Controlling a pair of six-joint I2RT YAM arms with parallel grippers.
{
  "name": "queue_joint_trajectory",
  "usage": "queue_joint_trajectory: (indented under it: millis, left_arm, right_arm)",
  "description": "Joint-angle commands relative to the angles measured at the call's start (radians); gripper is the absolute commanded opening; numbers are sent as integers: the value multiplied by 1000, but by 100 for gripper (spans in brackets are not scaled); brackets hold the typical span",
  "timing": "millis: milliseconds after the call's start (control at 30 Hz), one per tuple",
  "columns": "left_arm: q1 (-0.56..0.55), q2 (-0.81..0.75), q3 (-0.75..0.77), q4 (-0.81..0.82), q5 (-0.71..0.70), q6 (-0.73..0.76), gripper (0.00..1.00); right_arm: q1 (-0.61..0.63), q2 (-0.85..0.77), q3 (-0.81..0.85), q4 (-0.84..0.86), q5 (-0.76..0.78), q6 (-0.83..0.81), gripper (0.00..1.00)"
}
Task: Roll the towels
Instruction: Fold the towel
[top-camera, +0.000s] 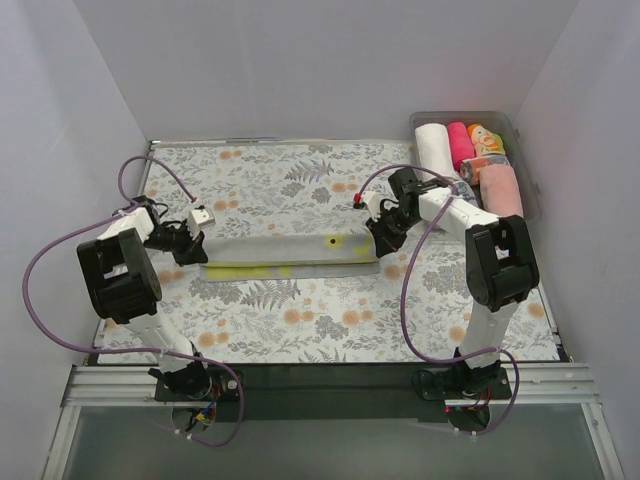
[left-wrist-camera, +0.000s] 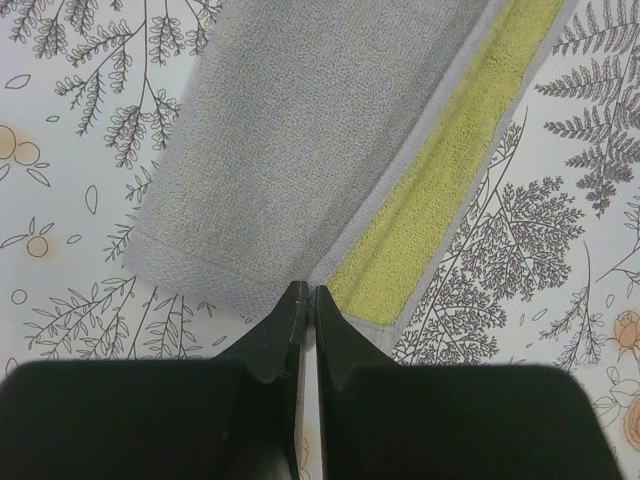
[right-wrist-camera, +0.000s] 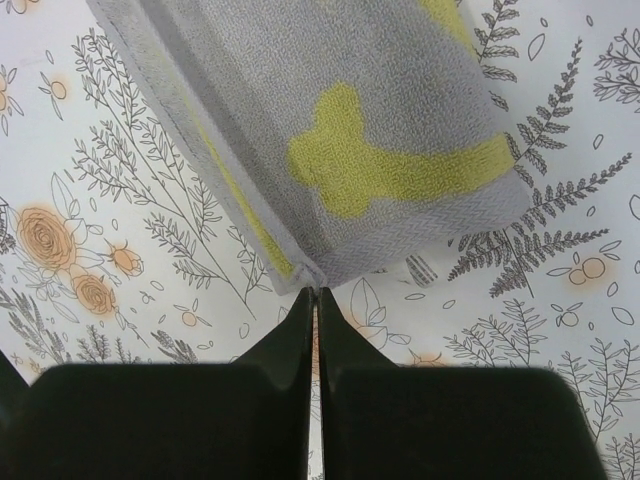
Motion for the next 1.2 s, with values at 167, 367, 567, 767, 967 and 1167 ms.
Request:
queue_joint_trajectory:
  millis: [167,367,567,767,967,1167]
  left_arm:
    - [6,-4,-26,48,-52,-5,0]
    - [8,-18,0,17,-54,-14,0]
    - [6,-57,68,-79,-45,1,0]
    - [8,-122,62,-136,-55,29,0]
    - [6,-114,-29,-72,-95,7,0]
    - [6,-65,-64,-29,-98,-24,0]
  right_arm:
    - [-2,28,8,9,44,-23,1]
    - [3,6,18,6,47,-20,1]
    - [1,-58,14,-17,41,-28,1]
    - [3,-84,-16,-25,38,-32,1]
    - [7,-45,-24,-13,31,-17,1]
    - [17,-11,-16,7,38,-2,1]
